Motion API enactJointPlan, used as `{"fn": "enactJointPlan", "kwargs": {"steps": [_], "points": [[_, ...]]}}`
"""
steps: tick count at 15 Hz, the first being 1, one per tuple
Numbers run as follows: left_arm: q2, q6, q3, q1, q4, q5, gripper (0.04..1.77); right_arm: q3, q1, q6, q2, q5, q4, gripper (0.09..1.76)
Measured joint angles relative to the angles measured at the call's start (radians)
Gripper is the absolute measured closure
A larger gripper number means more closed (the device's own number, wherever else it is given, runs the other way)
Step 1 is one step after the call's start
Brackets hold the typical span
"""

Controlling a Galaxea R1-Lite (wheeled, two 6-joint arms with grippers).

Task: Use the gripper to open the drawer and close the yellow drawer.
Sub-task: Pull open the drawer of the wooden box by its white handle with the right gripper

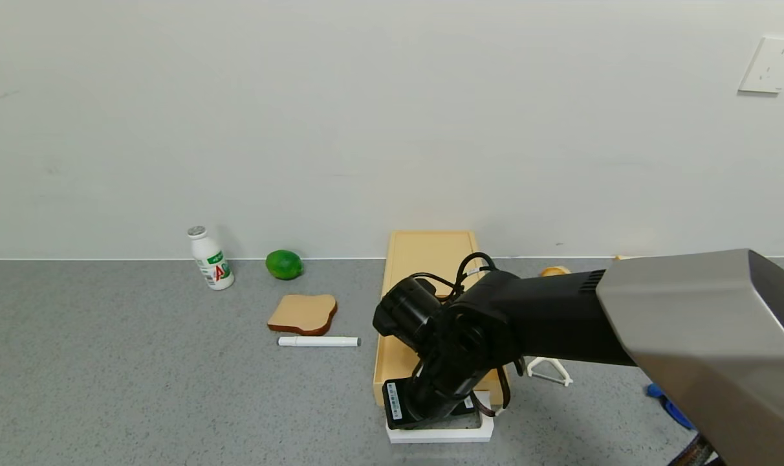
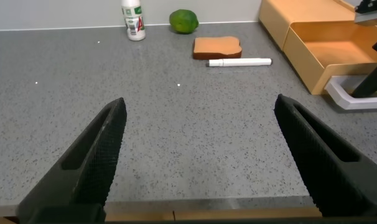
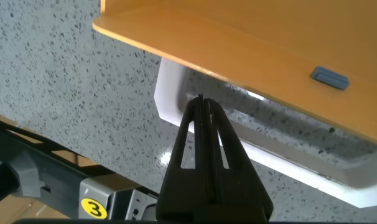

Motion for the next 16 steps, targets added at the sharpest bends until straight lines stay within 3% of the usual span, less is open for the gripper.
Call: {"fn": "enactJointPlan", "kwargs": {"steps": [12,16], "points": [[0.0,0.001,0.0,0.0,0.0,0.001,0.09,0.061,0.023,0.014,-0.087,-0.003,-0.005,1.73],[0.0,0.001,0.0,0.0,0.0,0.001,0.09,0.101,0.016,-0.08,-0.22,0.002,-0.007,1.73]]}}
